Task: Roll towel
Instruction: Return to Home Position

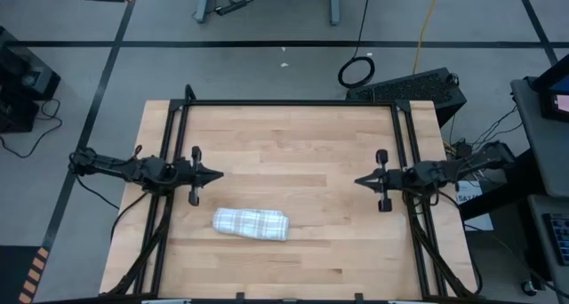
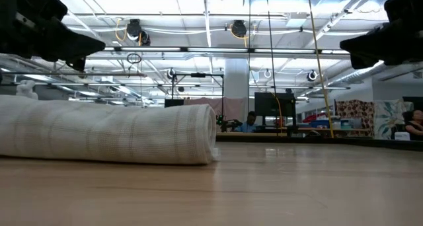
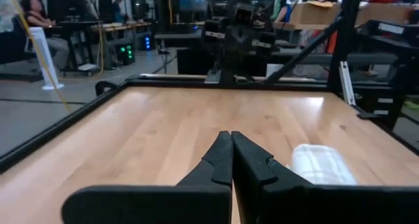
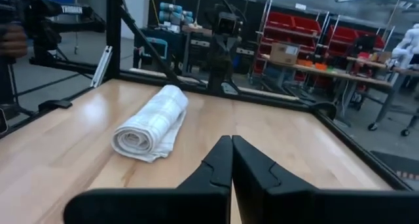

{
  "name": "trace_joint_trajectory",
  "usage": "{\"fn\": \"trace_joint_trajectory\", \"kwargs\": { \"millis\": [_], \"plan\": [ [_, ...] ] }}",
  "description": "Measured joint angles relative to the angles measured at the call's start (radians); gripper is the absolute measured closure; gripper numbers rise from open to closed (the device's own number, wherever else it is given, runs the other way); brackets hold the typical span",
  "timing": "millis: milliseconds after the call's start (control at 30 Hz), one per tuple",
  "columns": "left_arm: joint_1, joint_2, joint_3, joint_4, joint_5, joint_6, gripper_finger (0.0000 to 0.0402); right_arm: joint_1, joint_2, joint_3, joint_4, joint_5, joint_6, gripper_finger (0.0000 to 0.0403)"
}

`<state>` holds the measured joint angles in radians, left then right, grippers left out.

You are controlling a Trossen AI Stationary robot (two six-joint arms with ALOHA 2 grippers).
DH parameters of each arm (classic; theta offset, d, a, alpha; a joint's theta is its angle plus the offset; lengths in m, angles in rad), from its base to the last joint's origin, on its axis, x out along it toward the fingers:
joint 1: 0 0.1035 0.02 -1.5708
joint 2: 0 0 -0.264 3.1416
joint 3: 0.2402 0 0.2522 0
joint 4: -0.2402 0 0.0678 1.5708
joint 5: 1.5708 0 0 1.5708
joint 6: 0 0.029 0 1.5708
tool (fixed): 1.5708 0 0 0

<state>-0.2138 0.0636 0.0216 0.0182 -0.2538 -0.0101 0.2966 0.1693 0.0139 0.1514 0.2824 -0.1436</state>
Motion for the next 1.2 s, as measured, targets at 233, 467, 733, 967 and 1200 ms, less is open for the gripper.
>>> {"fn": "trace_joint_trajectory", "kwargs": {
  "millis": [233, 467, 733, 967, 1200],
  "plan": [
    [0.0, -0.013, 0.0, -0.006, 0.03, 0.02, 0.0401, -0.004, -0.133, 0.0, -0.101, -0.071, -0.032, 0.0403],
    [0.002, -0.013, -0.001, -0.008, 0.043, 0.033, 0.0402, -0.078, -0.167, 0.0, -0.104, -0.08, -0.045, 0.0403],
    [0.011, -0.015, -0.001, -0.009, 0.043, 0.043, 0.0402, -0.188, -0.167, 0.0, -0.117, -0.161, -0.006, 0.0403],
    [0.024, -0.015, -0.003, -0.005, 0.043, 0.078, 0.0402, -0.256, -0.166, 0.0, -0.123, -0.195, 0.001, 0.0403],
    [0.116, -0.015, -0.016, 0.022, 0.081, 0.083, 0.0402, -0.315, -0.162, 0.0, -0.137, -0.283, 0.035, 0.0403]
  ]
}}
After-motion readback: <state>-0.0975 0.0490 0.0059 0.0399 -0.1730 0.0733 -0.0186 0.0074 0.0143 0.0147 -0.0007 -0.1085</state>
